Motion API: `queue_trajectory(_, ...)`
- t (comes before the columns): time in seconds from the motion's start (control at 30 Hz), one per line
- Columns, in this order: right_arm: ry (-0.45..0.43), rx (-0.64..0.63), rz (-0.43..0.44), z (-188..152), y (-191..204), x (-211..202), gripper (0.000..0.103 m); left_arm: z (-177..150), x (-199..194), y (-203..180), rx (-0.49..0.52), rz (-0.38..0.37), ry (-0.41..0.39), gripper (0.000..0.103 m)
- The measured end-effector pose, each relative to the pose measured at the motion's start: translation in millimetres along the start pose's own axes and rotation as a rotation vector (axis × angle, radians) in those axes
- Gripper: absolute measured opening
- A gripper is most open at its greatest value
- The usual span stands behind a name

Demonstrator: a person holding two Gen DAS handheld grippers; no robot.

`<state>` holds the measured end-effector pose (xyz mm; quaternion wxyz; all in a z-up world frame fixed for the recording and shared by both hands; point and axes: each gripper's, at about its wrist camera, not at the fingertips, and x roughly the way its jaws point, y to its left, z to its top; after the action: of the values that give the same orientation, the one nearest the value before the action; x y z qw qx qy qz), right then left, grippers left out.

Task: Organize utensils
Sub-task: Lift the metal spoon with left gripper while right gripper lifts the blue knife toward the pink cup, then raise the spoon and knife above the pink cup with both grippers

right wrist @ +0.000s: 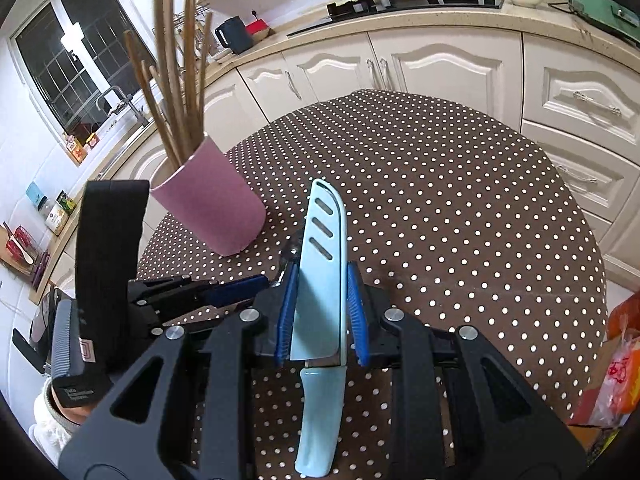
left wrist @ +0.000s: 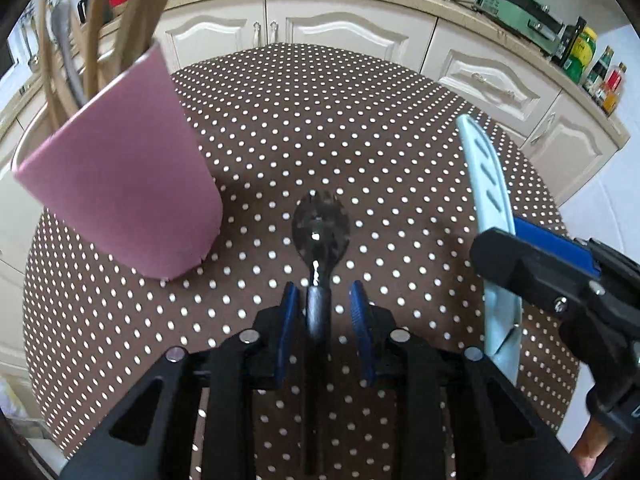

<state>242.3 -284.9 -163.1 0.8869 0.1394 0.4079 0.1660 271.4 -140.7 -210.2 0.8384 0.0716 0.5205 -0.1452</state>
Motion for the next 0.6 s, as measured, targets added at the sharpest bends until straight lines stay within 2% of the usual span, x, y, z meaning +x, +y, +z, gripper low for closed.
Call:
queue_trajectory(0.03,0.002,0.004,0.003,0.7,-1.6,1.9,0.025,3.5,2.4,-1.8,0.006,0.015,0.003,0.014)
queue_trajectory(0.07,0.001,0.005,0.004,1.7,-3.1,3.0,0.025,7.5,4.4,-3.3,0.007,0.019,0.005,0.011)
queue_trajectory(0.2,-0.002,0.008,0.013,5.8,-3.6,5.3,0.024,17.1,8.7,-9.4,0.028,0.016,0.002,0.011)
queue_trajectory(0.27,-0.009,0.008,0.015,6.5,-3.0,3.8,0.024,15.5,7.5,-2.1,0.005,-0.015,-0.017,0.011)
queue_trajectory(0.37,-0.021,0.005,0.026,7.2,-2.0,0.4,0.024,3.6,-4.3,-0.1,-0.001,-0.047,-0.073,0.011)
queue_trajectory(0.6,-0.065,-0.031,0.043,4.9,20.4,-20.0,0.024,-12.4,-45.5,-3.4,0.008,-0.05,-0.213,0.011)
